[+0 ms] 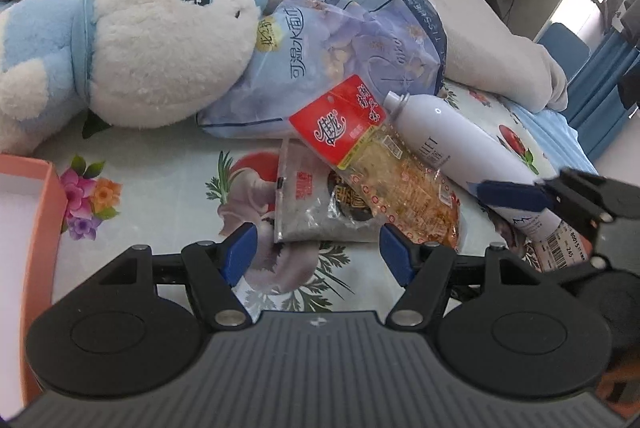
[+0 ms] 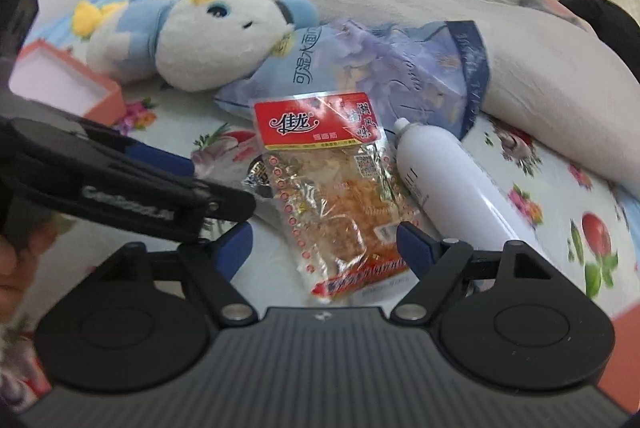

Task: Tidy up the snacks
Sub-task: 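Close the left tool on the clear snack bag while right tool grasps red-labelled packet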

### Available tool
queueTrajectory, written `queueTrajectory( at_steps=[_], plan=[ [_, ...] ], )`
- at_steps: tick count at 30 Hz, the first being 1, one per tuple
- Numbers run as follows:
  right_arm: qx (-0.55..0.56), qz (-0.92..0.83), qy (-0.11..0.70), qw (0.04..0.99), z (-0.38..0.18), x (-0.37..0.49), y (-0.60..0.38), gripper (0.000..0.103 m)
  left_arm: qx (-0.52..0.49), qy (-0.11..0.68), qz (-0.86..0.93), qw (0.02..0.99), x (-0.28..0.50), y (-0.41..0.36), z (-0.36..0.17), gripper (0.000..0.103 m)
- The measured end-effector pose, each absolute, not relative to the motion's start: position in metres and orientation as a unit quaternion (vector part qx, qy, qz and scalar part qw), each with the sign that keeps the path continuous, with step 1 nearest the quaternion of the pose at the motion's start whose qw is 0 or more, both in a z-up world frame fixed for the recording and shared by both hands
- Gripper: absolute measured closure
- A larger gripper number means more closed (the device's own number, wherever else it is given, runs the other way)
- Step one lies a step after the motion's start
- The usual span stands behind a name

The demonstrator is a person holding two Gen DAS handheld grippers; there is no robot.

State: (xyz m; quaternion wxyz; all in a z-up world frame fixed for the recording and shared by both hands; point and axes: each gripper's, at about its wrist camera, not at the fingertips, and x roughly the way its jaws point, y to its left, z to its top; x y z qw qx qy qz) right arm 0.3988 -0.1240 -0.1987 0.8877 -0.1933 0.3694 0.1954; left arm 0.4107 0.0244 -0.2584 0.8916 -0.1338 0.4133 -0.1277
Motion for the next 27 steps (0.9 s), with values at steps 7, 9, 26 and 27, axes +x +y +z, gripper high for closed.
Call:
queueTrajectory(
  at_steps=[7, 9, 26, 27],
  plan=[
    [-0.221, 0.21, 0.382, 0.872, -0.216, 0.412, -0.129, 0.031, -0.123, 0.416, -0.16, 0.887, 0.419, 0.027, -0.261, 0.03],
    [-0.225, 0.204, 0.387, 0.871, -0.22, 0.413, -0.131, 0.034, -0.108, 0.417, -0.163, 0.888, 0.422, 0.024, -0.26, 0.03],
    [-0.105, 0.165, 0.41, 0.891, -0.195, 0.415, -0.148, 0.096, -0.088, 0.409, -0.165, 0.893, 0.432, 0.018, -0.261, 0.03],
    [-0.092, 0.163, 0.409, 0.893, -0.193, 0.415, -0.149, 0.096, -0.092, 0.409, -0.164, 0.893, 0.432, 0.019, -0.261, 0.03]
  ],
)
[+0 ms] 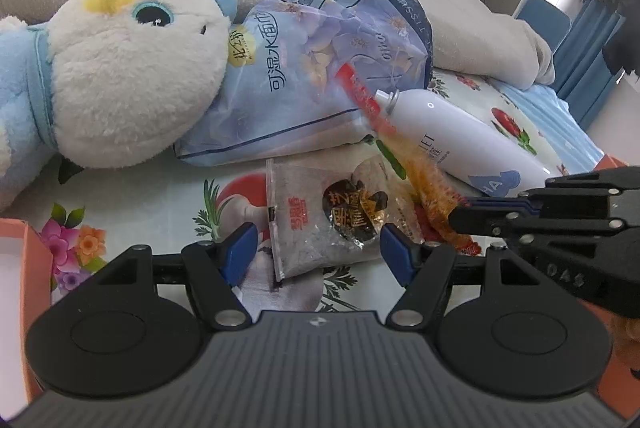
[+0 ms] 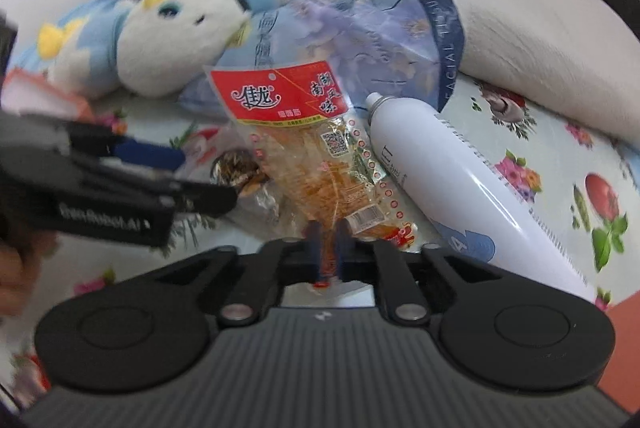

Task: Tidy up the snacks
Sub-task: 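Close the left tool on the clear snack bag while right tool grasps red-labelled packet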

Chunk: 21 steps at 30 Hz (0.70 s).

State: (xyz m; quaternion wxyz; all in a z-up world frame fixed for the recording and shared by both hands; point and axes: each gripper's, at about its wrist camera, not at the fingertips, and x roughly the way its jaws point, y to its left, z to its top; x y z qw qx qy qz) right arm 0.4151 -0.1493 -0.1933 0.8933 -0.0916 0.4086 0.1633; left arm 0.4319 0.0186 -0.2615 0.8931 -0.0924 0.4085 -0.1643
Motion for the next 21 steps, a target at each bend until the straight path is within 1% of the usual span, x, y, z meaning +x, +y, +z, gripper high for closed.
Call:
queueTrajectory(
  at_steps=[3, 10, 11, 12, 15, 21],
  plan=[
    [-0.065, 0.159, 0.408, 0.897, -0.188, 0.414, -0.151, 0.097, -0.105, 0.405, -0.155, 0.895, 0.434, 0.02, -0.262, 0.031],
    [-0.062, 0.147, 0.406, 0.9, -0.183, 0.41, -0.151, 0.097, -0.125, 0.412, -0.132, 0.893, 0.443, 0.02, -0.261, 0.032],
    [-0.063, 0.147, 0.405, 0.9, -0.184, 0.408, -0.151, 0.097, -0.126, 0.414, -0.129, 0.892, 0.444, 0.019, -0.261, 0.034],
    [-0.066, 0.145, 0.405, 0.9, -0.184, 0.407, -0.151, 0.097, -0.129, 0.417, -0.124, 0.891, 0.445, 0.018, -0.261, 0.04],
    [-0.063, 0.13, 0.415, 0.898, -0.188, 0.403, -0.153, 0.097, -0.138, 0.419, -0.109, 0.891, 0.446, 0.018, -0.261, 0.05],
    [-0.053, 0.118, 0.412, 0.902, -0.189, 0.388, -0.157, 0.097, -0.122, 0.425, -0.104, 0.891, 0.438, 0.01, -0.259, 0.054]
  ],
)
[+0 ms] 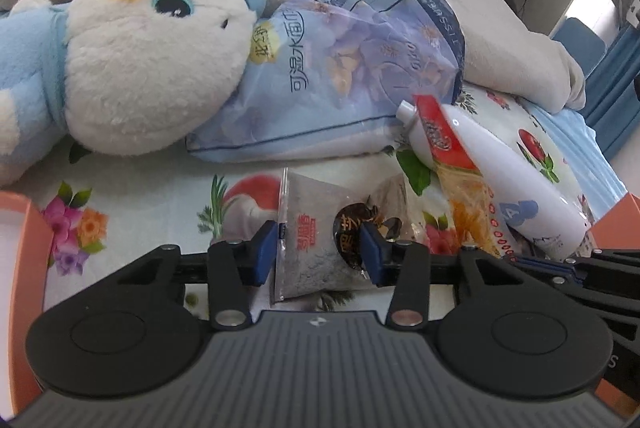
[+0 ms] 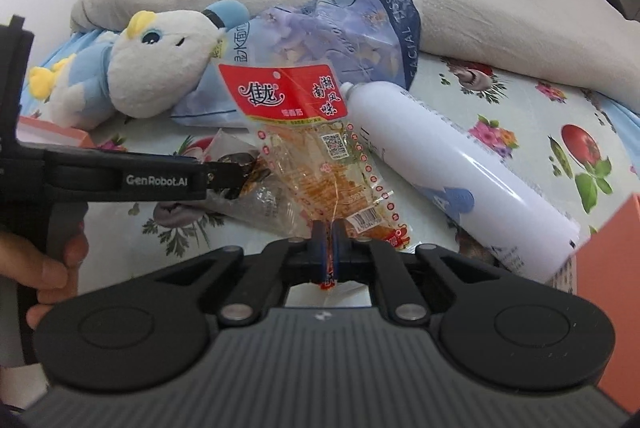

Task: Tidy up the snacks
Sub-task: 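Close the left tool on the clear snack bag while right tool grasps red-labelled packet, then lift the clear bag with left tool while right tool lifts the red-labelled packet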

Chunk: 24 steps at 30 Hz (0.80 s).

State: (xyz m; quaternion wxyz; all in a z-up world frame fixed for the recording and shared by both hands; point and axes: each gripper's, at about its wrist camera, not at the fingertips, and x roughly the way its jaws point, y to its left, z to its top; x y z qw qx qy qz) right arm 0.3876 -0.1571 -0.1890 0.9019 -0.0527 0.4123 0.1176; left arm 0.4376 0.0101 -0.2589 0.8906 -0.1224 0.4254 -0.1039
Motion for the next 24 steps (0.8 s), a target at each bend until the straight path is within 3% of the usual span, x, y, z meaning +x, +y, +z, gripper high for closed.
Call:
queueTrajectory(
  at_steps=[24],
  plan=[
    [0.016, 0.065, 0.424, 0.903, -0.18, 0.268, -0.172, 0.097, -0.119, 0.426, -0.085, 0.893, 0.298, 0.01, -0.247, 0.064]
  ],
)
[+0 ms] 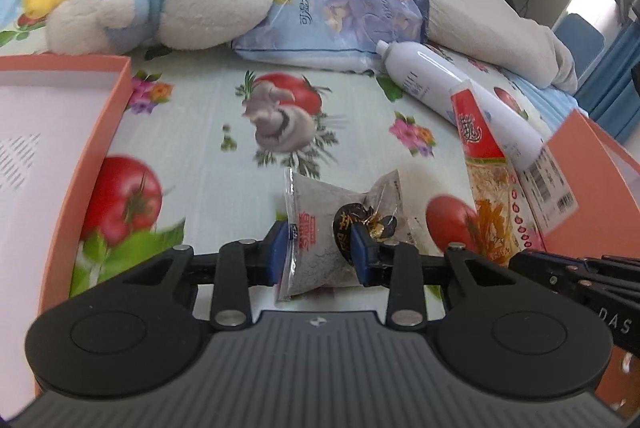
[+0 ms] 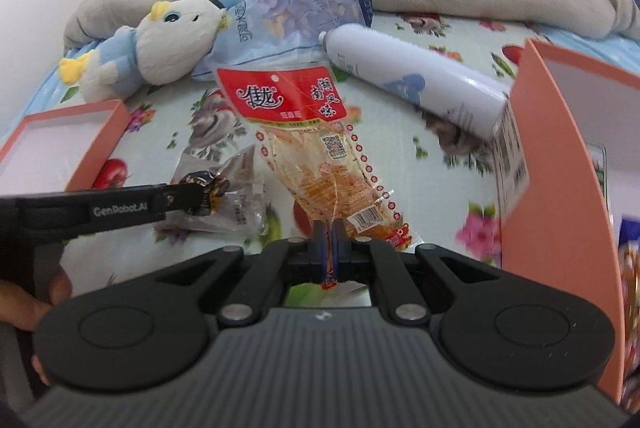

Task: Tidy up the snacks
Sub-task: 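Lift the clear bag with left tool while right tool lifts the red-labelled packet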

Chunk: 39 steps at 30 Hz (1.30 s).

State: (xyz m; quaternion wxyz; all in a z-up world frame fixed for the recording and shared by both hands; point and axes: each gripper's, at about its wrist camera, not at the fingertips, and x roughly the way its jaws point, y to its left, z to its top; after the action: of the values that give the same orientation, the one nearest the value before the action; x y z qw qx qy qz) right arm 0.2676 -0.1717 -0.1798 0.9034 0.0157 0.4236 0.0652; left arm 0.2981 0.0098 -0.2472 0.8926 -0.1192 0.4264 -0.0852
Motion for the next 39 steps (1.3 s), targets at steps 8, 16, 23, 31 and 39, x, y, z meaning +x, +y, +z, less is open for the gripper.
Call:
queueTrajectory(
  at_steps=[8, 16, 23, 31, 39],
  plan=[
    [0.025, 0.052, 0.421, 0.905, -0.173, 0.218, -0.171, 0.097, -0.129, 0.431, -0.084, 0.889, 0.247, 0.015, -0.24, 0.066],
    [0.035, 0.048, 0.423, 0.904, -0.17, 0.198, -0.179, 0.097, -0.129, 0.433, -0.085, 0.888, 0.219, 0.017, -0.237, 0.067],
    [0.043, 0.055, 0.414, 0.908, -0.156, 0.197, -0.183, 0.097, -0.136, 0.425, -0.095, 0.89, 0.216, 0.014, -0.22, 0.068],
    [0.052, 0.062, 0.383, 0.92, -0.123, 0.196, -0.189, 0.1, -0.137, 0.396, -0.109, 0.901, 0.216, 0.011, -0.177, 0.068],
    [0.049, 0.064, 0.361, 0.929, -0.101, 0.2, -0.194, 0.1, -0.123, 0.365, -0.121, 0.915, 0.22, 0.002, -0.137, 0.068]
  ],
)
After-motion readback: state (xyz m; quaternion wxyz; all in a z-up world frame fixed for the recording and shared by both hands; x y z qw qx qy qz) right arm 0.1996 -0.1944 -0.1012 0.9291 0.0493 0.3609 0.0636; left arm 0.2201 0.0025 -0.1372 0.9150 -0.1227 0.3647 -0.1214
